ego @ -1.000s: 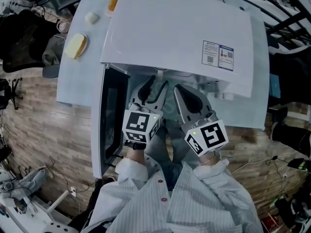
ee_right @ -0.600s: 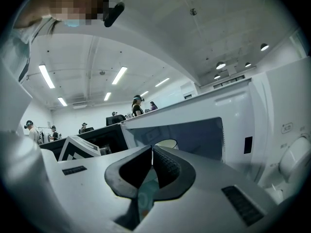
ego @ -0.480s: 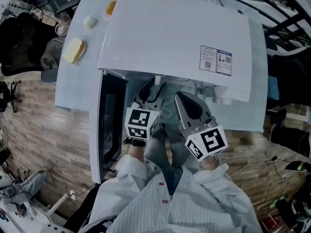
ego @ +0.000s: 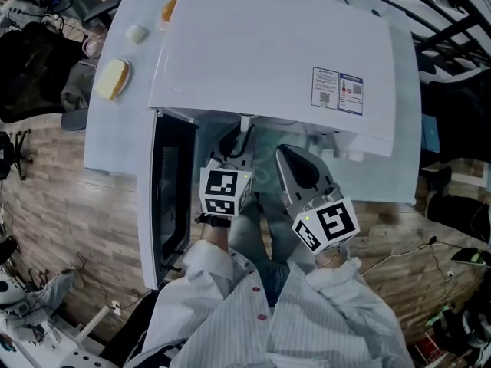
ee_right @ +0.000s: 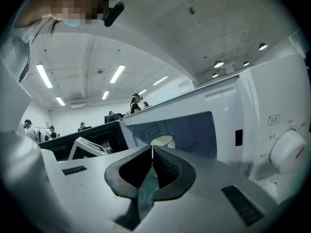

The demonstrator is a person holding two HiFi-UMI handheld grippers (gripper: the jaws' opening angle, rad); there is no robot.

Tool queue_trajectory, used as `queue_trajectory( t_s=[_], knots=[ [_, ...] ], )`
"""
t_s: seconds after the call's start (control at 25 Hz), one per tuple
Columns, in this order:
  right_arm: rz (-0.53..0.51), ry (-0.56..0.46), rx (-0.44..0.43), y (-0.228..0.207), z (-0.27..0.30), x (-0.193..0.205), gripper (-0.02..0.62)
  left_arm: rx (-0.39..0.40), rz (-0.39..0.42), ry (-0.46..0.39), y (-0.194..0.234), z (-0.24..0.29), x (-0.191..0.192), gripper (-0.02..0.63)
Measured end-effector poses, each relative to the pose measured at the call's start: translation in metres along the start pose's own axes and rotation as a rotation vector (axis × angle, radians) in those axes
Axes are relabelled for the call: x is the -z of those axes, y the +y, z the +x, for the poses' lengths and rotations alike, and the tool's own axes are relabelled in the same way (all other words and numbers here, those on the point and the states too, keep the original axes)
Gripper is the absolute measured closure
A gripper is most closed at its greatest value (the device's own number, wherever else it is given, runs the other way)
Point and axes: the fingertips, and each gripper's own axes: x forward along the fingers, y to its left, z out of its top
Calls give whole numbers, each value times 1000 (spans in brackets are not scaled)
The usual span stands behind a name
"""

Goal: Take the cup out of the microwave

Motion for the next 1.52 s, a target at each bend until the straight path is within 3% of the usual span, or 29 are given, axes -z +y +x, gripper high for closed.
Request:
queue_trajectory(
  t_s=[0.88, 1.16, 1.52],
  knots=[
    [34, 0, 15, 1, -10, 2, 560, 62, 85, -11, -19, -13, -15, 532],
    [42, -8, 26, -1, -14, -1, 560, 79, 32, -68, -22, -18, -32, 537],
    [44, -20, 24, 4, -16, -8, 560, 103, -6, -63, -27, -31, -37, 540]
  ],
)
